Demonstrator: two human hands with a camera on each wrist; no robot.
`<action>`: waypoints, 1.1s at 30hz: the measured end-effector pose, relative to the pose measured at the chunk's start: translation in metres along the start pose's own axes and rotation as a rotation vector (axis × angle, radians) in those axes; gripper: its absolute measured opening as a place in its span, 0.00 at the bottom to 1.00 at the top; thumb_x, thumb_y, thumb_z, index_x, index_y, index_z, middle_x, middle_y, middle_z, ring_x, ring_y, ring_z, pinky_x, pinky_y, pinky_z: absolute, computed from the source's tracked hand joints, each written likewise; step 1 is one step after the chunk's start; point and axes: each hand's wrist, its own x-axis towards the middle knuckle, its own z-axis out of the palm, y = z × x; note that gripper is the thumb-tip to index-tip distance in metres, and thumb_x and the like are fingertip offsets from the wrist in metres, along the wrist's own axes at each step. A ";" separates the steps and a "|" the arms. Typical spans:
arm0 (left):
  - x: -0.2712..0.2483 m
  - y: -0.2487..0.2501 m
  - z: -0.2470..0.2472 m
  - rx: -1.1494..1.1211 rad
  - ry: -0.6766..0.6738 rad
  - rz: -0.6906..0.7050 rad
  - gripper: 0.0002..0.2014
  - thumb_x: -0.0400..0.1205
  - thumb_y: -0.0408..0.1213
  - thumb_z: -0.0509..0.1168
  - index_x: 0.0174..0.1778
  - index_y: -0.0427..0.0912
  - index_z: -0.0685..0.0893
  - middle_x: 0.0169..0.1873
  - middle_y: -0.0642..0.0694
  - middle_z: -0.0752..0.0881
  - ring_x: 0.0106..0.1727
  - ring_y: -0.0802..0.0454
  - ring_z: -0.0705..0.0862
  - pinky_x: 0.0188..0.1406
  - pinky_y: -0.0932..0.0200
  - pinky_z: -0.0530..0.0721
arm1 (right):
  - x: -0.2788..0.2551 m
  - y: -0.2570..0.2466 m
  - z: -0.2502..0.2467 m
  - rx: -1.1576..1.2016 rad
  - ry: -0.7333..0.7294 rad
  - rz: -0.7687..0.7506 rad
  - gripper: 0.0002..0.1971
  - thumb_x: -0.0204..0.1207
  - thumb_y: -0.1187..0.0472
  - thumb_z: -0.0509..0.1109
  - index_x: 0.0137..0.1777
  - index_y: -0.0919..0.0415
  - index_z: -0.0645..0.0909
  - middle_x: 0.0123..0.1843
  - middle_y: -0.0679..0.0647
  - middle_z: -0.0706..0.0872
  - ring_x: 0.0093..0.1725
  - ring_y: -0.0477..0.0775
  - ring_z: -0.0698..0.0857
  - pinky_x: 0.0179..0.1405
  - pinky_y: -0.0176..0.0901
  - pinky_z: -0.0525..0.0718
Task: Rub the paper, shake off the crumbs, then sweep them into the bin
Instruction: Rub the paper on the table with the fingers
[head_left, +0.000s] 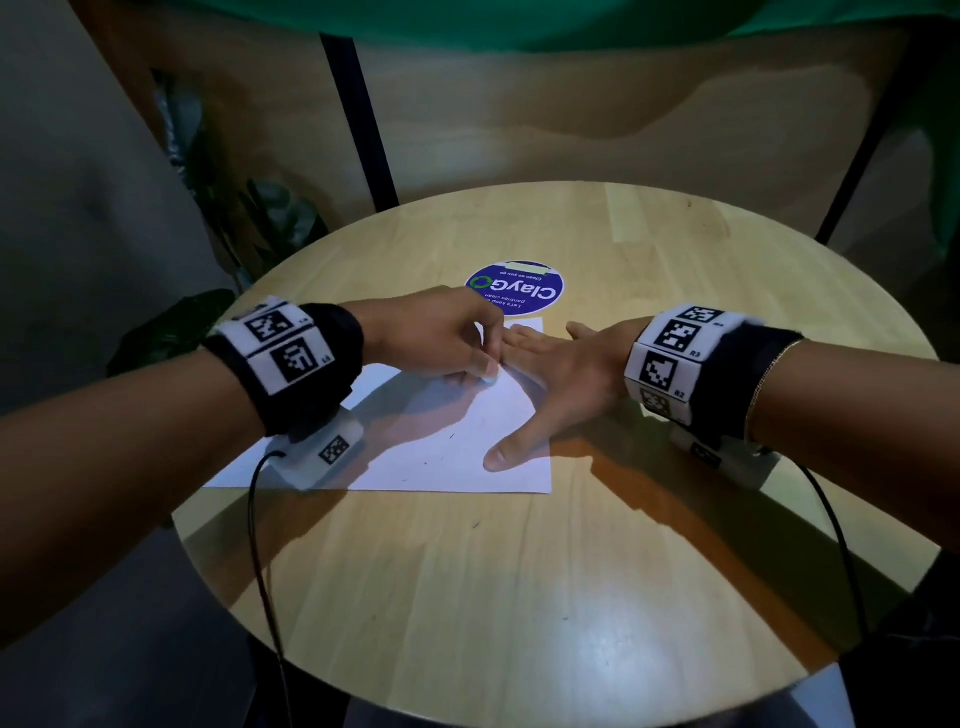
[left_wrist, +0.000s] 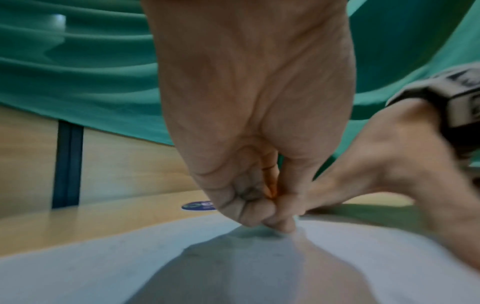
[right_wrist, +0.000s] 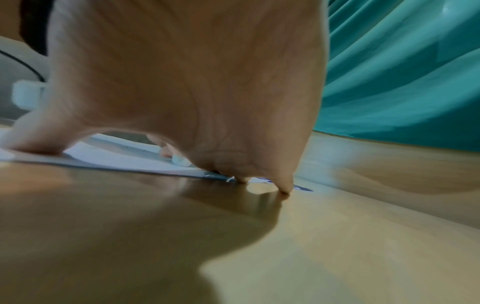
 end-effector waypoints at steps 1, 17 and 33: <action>-0.001 0.003 0.003 -0.010 -0.024 0.012 0.05 0.87 0.33 0.75 0.48 0.36 0.88 0.33 0.48 0.94 0.30 0.56 0.86 0.41 0.57 0.85 | -0.002 -0.002 -0.001 -0.006 -0.002 0.001 0.68 0.65 0.15 0.69 0.92 0.38 0.30 0.93 0.38 0.30 0.91 0.41 0.30 0.90 0.67 0.32; -0.013 0.001 0.001 0.051 0.012 -0.006 0.03 0.86 0.35 0.76 0.48 0.41 0.89 0.36 0.46 0.95 0.34 0.59 0.88 0.45 0.58 0.87 | 0.004 -0.001 -0.002 -0.003 -0.003 0.004 0.66 0.61 0.13 0.71 0.92 0.31 0.37 0.94 0.40 0.30 0.91 0.44 0.30 0.89 0.71 0.34; -0.031 0.007 0.007 0.012 -0.120 0.077 0.04 0.87 0.32 0.75 0.49 0.41 0.86 0.37 0.42 0.93 0.34 0.51 0.88 0.42 0.61 0.85 | 0.002 -0.009 0.000 -0.042 -0.007 0.002 0.65 0.60 0.14 0.73 0.92 0.28 0.42 0.94 0.46 0.27 0.91 0.48 0.26 0.88 0.74 0.33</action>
